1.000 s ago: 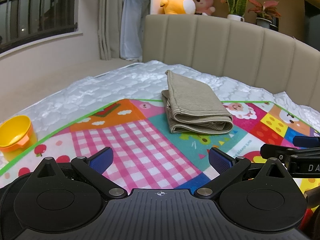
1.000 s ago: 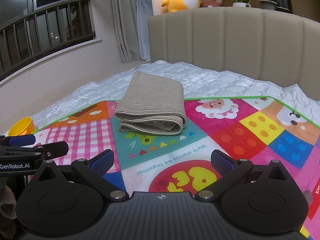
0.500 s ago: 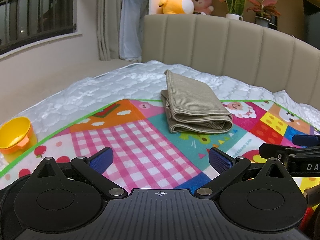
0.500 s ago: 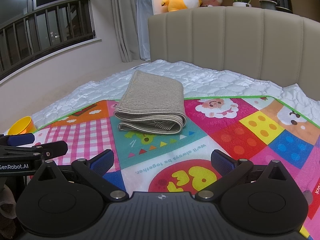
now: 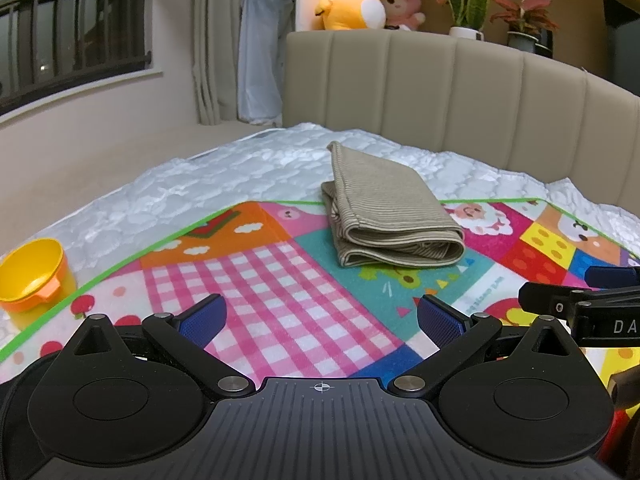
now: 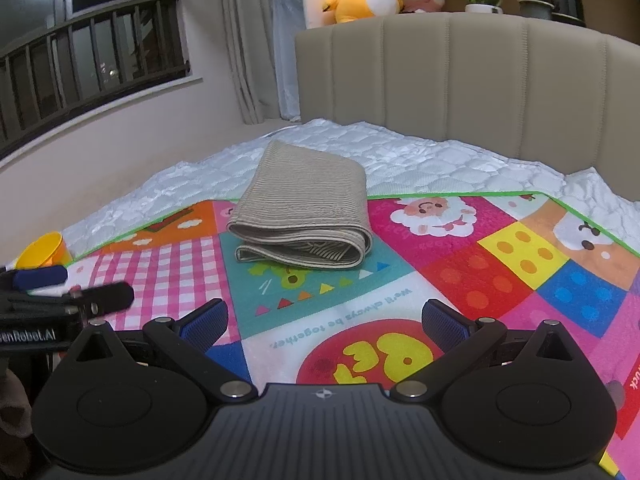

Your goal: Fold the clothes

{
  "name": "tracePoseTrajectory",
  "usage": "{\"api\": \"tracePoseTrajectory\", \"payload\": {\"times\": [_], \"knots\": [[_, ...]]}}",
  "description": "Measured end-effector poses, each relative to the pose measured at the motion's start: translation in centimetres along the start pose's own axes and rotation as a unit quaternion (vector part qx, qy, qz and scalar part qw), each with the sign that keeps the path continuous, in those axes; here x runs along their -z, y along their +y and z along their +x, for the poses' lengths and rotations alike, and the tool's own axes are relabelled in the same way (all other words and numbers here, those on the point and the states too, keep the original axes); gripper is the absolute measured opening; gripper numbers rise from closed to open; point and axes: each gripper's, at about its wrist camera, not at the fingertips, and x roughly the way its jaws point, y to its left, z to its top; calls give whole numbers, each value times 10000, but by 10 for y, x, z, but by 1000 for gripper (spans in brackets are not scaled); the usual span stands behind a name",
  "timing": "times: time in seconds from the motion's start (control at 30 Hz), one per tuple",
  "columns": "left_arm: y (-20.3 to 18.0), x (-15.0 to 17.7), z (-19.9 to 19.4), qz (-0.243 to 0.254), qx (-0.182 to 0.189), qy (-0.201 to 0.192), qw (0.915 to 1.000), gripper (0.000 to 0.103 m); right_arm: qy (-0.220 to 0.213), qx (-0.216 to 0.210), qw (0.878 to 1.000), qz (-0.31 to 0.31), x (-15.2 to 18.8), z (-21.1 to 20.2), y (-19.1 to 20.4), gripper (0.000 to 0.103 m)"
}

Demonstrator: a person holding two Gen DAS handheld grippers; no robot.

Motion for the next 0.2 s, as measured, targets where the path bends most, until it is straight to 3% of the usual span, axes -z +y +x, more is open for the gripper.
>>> {"api": "tracePoseTrajectory", "payload": {"times": [0.13, 0.2], "knots": [[6, -5, -3, -149, -40, -211, 9997, 103, 188, -398, 9947, -926, 6, 14, 31, 103], [13, -10, -2, -336, -49, -278, 9990, 103, 230, -757, 9809, -1778, 17, 21, 58, 103]]}}
